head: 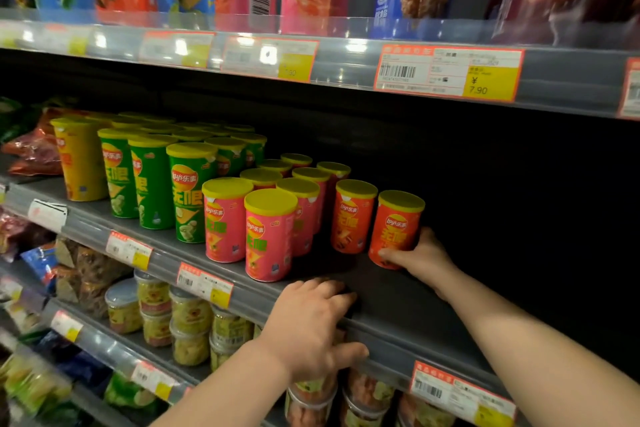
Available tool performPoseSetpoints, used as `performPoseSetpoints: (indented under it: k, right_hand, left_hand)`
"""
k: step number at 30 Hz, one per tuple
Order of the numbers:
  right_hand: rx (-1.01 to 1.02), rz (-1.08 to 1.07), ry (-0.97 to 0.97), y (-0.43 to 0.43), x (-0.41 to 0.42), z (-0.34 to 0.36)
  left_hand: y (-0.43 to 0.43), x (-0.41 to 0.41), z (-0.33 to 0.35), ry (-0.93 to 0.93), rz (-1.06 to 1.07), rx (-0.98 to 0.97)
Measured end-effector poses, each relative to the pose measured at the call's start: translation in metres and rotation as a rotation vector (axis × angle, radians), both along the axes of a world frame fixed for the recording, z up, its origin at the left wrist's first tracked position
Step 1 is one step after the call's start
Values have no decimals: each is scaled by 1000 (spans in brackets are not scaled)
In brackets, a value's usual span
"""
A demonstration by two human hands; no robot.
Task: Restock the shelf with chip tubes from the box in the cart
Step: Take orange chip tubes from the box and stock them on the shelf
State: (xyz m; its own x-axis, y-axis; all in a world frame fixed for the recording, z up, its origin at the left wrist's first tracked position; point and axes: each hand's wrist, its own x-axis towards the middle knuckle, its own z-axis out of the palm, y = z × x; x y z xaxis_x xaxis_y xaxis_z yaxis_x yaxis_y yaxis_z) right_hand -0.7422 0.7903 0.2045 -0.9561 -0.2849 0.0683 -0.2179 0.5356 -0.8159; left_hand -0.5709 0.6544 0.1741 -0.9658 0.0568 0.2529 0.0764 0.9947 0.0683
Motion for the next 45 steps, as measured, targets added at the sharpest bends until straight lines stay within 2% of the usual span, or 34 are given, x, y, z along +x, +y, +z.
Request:
performPoseSetpoints:
  k: [4, 16, 25, 31, 34, 37, 45]
  right_hand:
    - [67, 45, 9, 4, -1, 0]
    - [71, 44, 47, 5, 1, -2]
    - [154, 72, 10, 23, 24, 8]
    - [491, 186, 160, 28, 72, 11]
    - [593, 275, 392, 22, 110, 9]
    - [641, 367, 605, 8, 152, 4]
    - [736, 587, 620, -50, 242, -41]
  left_hand:
    - [1, 0, -1, 4, 41, -40]
    - [6, -1, 2, -9, 100, -13]
    - [12, 5, 8, -109, 124, -141]
    - [8, 30, -3, -75, 96, -122]
    - [0, 54, -4, -84, 103, -26]
    - [-10, 80, -12, -62, 120, -32]
    - [-52, 182, -47, -187, 282, -20]
